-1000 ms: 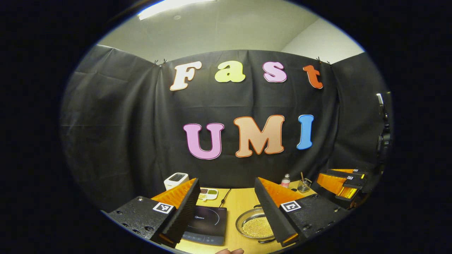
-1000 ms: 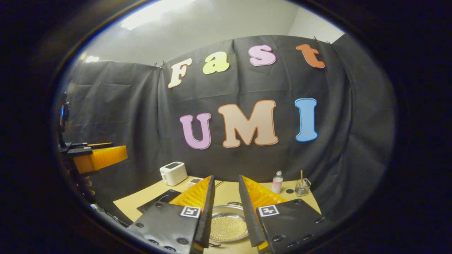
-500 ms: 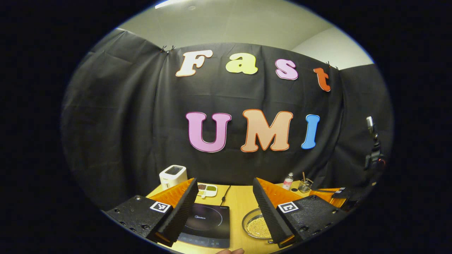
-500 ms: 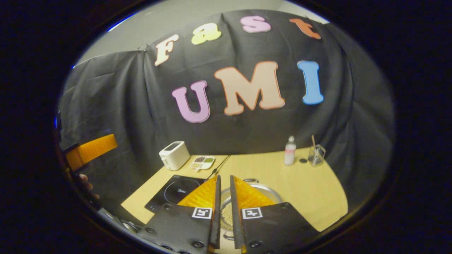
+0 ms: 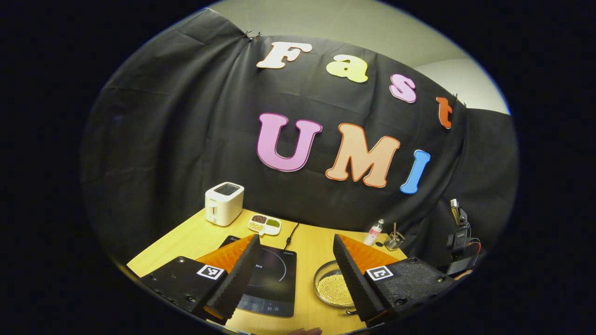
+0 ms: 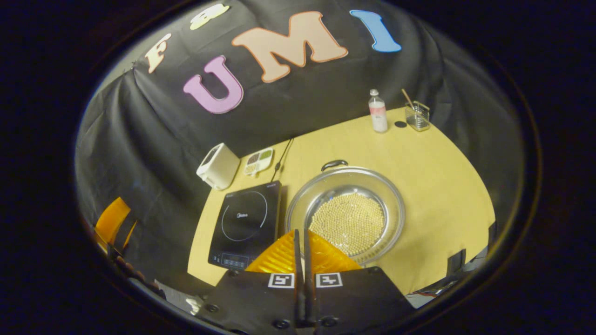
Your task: First push the handle of the pot to place it horizontally, then grasp the pot with both hands and set it on the induction cooktop.
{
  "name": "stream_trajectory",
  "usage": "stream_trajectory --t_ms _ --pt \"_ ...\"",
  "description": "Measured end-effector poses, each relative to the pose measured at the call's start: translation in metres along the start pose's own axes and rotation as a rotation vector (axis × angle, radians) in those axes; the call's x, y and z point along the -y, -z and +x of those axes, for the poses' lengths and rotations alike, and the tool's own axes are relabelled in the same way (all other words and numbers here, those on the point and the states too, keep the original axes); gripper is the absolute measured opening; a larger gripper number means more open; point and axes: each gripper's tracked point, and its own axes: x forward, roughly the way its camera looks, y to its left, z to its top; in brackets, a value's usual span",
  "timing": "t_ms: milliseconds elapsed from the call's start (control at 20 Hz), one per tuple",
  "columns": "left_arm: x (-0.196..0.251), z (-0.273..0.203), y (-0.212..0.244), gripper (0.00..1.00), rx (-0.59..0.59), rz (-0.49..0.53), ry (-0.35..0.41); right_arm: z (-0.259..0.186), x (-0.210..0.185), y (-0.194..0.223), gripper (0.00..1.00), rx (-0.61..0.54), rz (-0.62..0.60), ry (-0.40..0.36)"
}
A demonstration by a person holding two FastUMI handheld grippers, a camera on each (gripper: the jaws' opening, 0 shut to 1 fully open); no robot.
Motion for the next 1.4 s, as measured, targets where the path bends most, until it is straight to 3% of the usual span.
stream_trajectory --t_ms 100,200,400,450,500,750,950,1050,1150,1400 --pt "-0.006 0.002 0.008 0.95 -0.013 -0.009 -0.013 0.004 0.0 0.006 0.05 -0.044 -0.021 0.01" --pt "-0.013 0.002 0.015 0.95 -0.019 -0.002 -0.034 0.013 -0.007 0.022 0.0 -0.106 -0.054 -0.015" --pt "-0.026 0.004 0.018 0.95 -0.02 0.032 -0.085 0.021 -0.015 0.053 0.03 -0.205 -0.132 -0.048" --pt "-0.021 0.006 0.019 0.91 -0.022 0.026 -0.083 0.024 -0.012 0.061 0.03 -0.238 -0.143 -0.046" --pt "-0.018 0.006 0.02 0.96 -0.025 0.025 -0.082 0.026 -0.008 0.067 0.03 -0.26 -0.148 -0.038" --pt "-0.046 0.005 0.02 0.95 -0.01 0.128 -0.134 0.03 -0.001 0.083 0.0 -0.333 -0.161 -0.038" --pt "-0.049 0.007 0.025 0.95 -0.023 0.044 -0.13 0.034 -0.001 0.095 0.03 -0.364 -0.201 -0.051" --pt "-0.054 0.008 0.028 0.95 -0.032 0.067 -0.147 0.036 0.001 0.104 0.0 -0.392 -0.231 -0.045" --pt "-0.054 0.009 0.026 0.95 -0.034 0.07 -0.152 0.041 -0.005 0.112 0.03 -0.414 -0.261 -0.061" --pt "-0.056 0.005 0.027 0.95 -0.03 0.07 -0.17 0.053 0.012 0.139 0.03 -0.515 -0.296 0.005"
